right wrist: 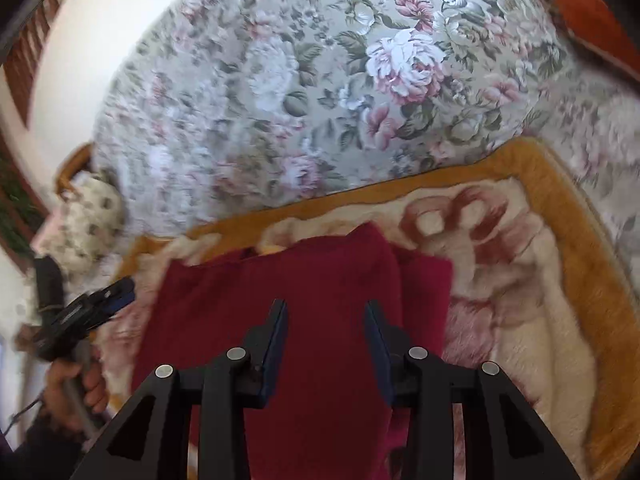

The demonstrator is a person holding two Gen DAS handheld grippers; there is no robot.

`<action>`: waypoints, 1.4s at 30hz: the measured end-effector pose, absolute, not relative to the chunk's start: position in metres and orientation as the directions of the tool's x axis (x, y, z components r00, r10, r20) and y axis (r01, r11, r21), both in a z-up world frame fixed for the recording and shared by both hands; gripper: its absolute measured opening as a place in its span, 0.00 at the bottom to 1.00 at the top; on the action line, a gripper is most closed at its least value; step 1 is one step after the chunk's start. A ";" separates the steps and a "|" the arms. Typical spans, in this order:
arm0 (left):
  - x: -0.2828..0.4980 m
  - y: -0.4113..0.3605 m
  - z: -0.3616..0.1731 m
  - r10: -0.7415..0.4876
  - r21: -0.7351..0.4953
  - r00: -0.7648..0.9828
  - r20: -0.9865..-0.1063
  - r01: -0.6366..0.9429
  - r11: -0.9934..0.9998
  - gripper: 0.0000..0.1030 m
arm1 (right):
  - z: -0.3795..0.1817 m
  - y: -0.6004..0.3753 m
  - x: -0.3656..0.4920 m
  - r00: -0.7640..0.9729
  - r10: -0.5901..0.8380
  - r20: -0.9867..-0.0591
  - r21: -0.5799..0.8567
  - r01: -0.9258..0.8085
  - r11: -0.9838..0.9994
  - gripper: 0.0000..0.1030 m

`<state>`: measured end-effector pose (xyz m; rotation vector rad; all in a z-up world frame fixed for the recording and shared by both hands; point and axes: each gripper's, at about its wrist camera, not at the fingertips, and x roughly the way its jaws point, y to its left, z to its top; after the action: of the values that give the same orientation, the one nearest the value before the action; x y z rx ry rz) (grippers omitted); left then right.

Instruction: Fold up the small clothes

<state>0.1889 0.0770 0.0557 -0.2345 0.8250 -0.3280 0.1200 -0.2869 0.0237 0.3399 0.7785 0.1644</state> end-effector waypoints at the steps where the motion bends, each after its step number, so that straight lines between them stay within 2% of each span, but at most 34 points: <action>1: 0.199 0.067 0.051 -0.334 -0.285 0.636 -0.696 0.182 0.941 0.76 | 0.023 -0.284 0.129 0.707 0.239 -0.666 0.344 0.006 0.939 0.36; 6: 0.241 0.056 0.028 -0.215 -0.198 0.597 -0.773 0.095 0.976 0.76 | 0.013 -0.266 0.174 0.690 0.234 -0.685 0.326 0.003 0.945 0.36; 10: 0.261 0.066 -0.009 -0.181 -0.176 0.539 -0.822 0.062 0.982 0.76 | -0.021 -0.266 0.212 0.614 0.179 -0.769 0.231 0.005 0.973 0.36; 12: 0.259 0.071 -0.020 -0.181 -0.166 0.563 -0.807 0.078 0.983 0.78 | -0.042 -0.269 0.225 0.568 0.149 -0.809 0.182 0.002 0.983 0.36; 13: 0.257 0.077 -0.021 -0.211 -0.204 0.576 -0.790 0.078 0.976 0.78 | -0.049 -0.271 0.226 0.565 0.159 -0.810 0.186 -0.009 0.982 0.37; 17: 0.257 0.090 -0.024 -0.276 -0.302 0.596 -0.754 0.058 0.951 0.78 | -0.056 -0.278 0.217 0.640 0.197 -0.743 0.235 -0.026 0.972 0.40; 24: 0.257 0.088 -0.023 -0.287 -0.315 0.605 -0.743 0.062 0.947 0.78 | -0.057 -0.273 0.217 0.648 0.188 -0.738 0.216 -0.038 0.976 0.44; 30: 0.256 0.102 -0.024 -0.361 -0.417 0.618 -0.698 0.059 0.907 0.80 | -0.056 -0.263 0.217 0.647 0.163 -0.745 0.167 -0.056 0.984 0.52; 36: 0.257 0.099 -0.025 -0.350 -0.403 0.620 -0.703 0.059 0.913 0.80 | -0.055 -0.255 0.218 0.640 0.153 -0.753 0.132 -0.081 0.988 0.61; 42: 0.257 0.106 -0.026 -0.385 -0.449 0.624 -0.680 0.060 0.891 0.80 | -0.055 -0.255 0.218 0.642 0.160 -0.750 0.134 -0.091 0.987 0.63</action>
<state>0.2569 0.1055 -0.0262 -0.4077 0.8646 -0.2638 0.2176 -0.2549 -0.0549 0.0863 0.8628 0.1433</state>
